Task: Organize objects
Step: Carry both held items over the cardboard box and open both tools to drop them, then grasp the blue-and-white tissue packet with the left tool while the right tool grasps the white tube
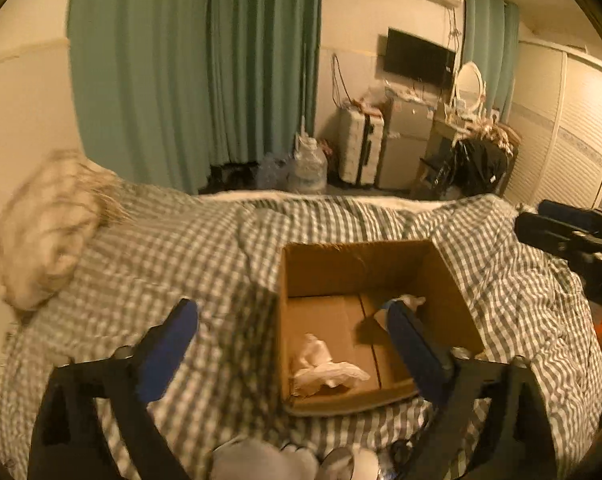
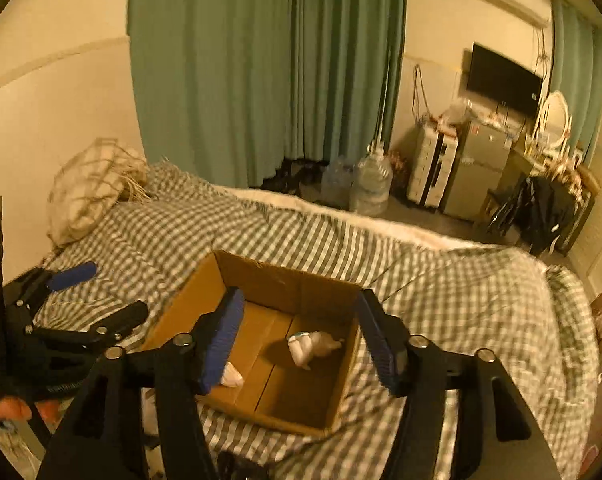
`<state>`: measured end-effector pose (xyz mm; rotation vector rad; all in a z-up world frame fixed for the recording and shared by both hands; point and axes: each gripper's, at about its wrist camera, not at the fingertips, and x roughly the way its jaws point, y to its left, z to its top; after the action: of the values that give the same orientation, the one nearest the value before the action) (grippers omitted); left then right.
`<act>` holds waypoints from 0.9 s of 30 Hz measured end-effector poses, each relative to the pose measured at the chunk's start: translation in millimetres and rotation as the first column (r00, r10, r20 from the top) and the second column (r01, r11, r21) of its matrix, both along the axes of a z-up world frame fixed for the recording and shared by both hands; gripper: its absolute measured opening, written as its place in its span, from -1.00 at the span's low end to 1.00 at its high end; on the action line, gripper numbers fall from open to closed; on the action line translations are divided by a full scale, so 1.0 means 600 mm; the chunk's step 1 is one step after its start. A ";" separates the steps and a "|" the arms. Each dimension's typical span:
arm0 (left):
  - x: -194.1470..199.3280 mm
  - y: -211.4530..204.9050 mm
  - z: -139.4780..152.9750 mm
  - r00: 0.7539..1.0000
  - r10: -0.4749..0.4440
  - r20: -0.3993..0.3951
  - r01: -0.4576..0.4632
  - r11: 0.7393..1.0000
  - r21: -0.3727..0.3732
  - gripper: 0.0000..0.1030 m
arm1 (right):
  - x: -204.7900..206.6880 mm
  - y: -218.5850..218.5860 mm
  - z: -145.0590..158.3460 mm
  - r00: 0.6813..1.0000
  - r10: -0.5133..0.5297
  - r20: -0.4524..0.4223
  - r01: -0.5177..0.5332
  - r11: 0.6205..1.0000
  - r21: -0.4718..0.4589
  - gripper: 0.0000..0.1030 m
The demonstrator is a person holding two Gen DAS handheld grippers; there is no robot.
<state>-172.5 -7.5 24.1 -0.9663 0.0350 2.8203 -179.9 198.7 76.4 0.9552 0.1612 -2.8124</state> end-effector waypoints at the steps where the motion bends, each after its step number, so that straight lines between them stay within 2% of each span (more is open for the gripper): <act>1: 0.010 -0.004 0.010 1.000 0.001 -0.008 -0.001 1.000 0.000 0.97 | 0.024 -0.002 0.016 1.000 0.005 -0.020 -0.005 1.000 0.005 0.28; 5: 0.076 -0.034 0.024 1.000 0.013 -0.026 -0.013 1.000 -0.010 1.00 | 0.098 -0.016 0.047 0.997 0.035 -0.062 -0.034 0.999 0.022 0.46; 9: 0.131 -0.060 0.007 0.998 0.049 -0.024 -0.050 0.998 -0.027 1.00 | 0.162 -0.038 0.040 0.994 0.075 -0.082 -0.072 0.997 0.041 0.60; 12: 0.165 -0.073 -0.023 0.997 0.078 -0.009 -0.078 0.997 -0.027 1.00 | 0.193 -0.059 0.005 0.992 0.115 -0.059 -0.112 0.993 0.050 0.61; 15: 0.188 -0.082 -0.069 0.993 0.122 0.012 -0.121 0.992 -0.018 1.00 | 0.213 -0.079 -0.055 0.992 0.126 -0.018 -0.125 0.991 0.043 0.61; 18: 0.206 -0.083 -0.119 0.987 0.156 0.038 -0.156 0.988 -0.009 1.00 | 0.229 -0.098 -0.122 0.993 0.114 -0.017 -0.112 0.991 0.073 0.61; 20: 0.214 -0.079 -0.154 0.988 0.143 0.067 -0.142 0.990 -0.011 1.00 | 0.237 -0.106 -0.169 0.993 0.114 0.003 -0.114 0.990 0.087 0.61; 22: 0.217 -0.069 -0.180 0.989 0.112 0.096 -0.111 0.994 -0.018 1.00 | 0.231 -0.104 -0.207 0.989 0.128 0.070 -0.133 0.989 0.067 0.61; 24: 0.213 -0.058 -0.205 0.988 0.057 0.146 -0.055 0.998 -0.015 1.00 | 0.213 -0.098 -0.227 0.985 0.115 0.130 -0.123 0.991 0.053 0.61; 27: 0.206 -0.047 -0.221 0.982 0.029 0.186 -0.027 0.999 -0.017 1.00 | 0.203 -0.085 -0.235 0.985 0.092 0.147 -0.099 0.994 0.042 0.61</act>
<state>-48.7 -35.7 -108.2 -1.2388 0.0201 2.7448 -58.3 147.6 -64.4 1.1272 0.2518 -2.6520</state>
